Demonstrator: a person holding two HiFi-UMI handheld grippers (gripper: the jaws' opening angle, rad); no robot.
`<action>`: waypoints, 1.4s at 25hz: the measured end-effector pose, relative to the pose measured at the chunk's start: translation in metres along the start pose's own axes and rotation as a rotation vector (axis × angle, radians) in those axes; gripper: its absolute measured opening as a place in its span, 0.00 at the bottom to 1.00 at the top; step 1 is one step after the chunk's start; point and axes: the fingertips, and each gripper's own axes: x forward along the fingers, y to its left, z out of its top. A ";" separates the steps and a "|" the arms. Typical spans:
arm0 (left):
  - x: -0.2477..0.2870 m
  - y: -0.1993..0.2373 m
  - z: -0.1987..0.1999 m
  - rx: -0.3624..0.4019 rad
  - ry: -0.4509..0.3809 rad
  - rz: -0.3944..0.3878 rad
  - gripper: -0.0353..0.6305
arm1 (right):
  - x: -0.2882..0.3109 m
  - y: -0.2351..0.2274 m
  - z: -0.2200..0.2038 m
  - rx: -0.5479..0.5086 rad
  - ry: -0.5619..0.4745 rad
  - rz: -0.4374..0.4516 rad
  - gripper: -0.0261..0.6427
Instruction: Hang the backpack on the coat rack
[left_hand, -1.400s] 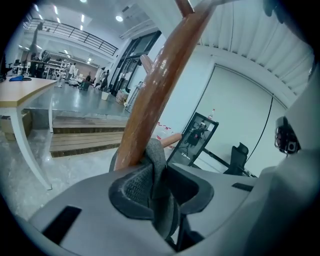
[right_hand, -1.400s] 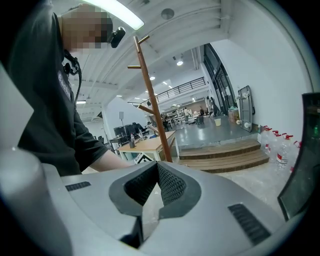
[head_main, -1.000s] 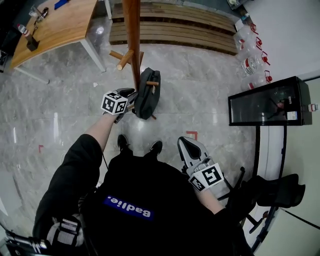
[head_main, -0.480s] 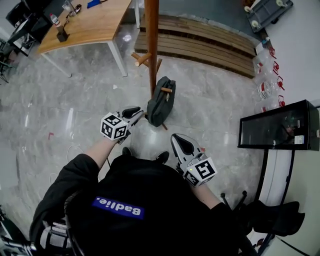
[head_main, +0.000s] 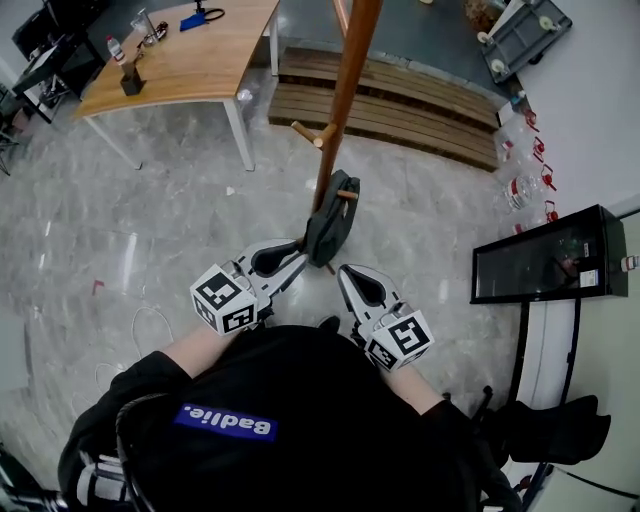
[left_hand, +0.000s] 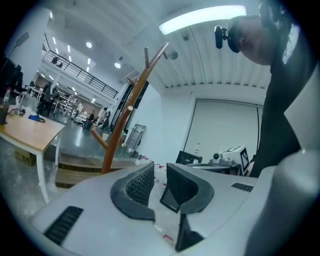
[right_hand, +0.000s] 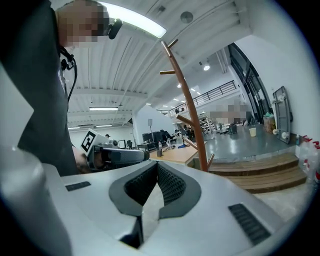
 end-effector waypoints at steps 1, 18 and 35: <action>-0.004 -0.008 0.009 0.018 -0.009 -0.020 0.17 | 0.004 0.004 0.004 -0.008 -0.004 -0.001 0.05; -0.039 -0.046 0.040 0.188 -0.089 -0.116 0.07 | 0.028 0.046 0.018 -0.072 -0.045 -0.004 0.05; -0.038 -0.045 0.027 0.179 -0.051 -0.129 0.07 | 0.032 0.057 0.015 -0.090 -0.028 0.027 0.05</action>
